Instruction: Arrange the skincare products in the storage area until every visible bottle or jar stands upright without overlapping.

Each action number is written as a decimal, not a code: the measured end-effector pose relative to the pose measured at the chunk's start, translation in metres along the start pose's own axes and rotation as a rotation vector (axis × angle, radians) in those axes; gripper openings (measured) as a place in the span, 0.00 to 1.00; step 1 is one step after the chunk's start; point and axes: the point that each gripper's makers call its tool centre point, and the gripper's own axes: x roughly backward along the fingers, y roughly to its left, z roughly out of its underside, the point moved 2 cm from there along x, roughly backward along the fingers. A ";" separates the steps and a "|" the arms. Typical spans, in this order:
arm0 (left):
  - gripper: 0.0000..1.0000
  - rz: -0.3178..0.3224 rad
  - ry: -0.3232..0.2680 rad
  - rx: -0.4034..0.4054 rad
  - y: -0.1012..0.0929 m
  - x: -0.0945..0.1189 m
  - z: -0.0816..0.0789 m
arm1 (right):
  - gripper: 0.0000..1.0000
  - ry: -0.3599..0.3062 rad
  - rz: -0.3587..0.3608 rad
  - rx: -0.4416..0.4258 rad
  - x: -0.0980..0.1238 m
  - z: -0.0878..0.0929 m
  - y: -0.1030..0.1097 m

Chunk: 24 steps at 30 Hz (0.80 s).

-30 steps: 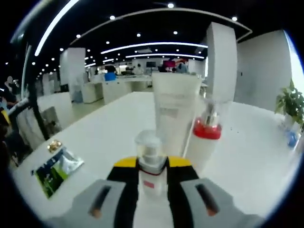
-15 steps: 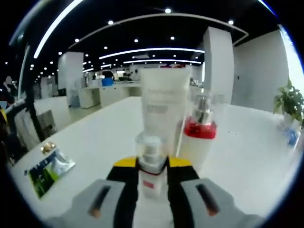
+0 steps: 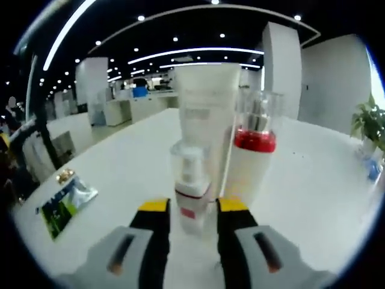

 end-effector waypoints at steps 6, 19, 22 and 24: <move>0.27 -0.018 -0.006 0.021 -0.005 -0.001 -0.008 | 0.23 0.063 -0.005 -0.019 0.003 0.011 0.000; 0.27 -0.058 -0.003 0.062 -0.028 -0.008 -0.020 | 0.21 0.165 -0.028 -0.029 0.004 0.017 -0.019; 0.27 -0.071 0.005 0.070 -0.032 -0.007 -0.018 | 0.21 0.165 -0.037 -0.036 0.002 0.016 -0.020; 0.26 -0.080 0.006 0.077 -0.034 -0.006 -0.018 | 0.21 0.171 -0.039 -0.046 0.003 0.016 -0.020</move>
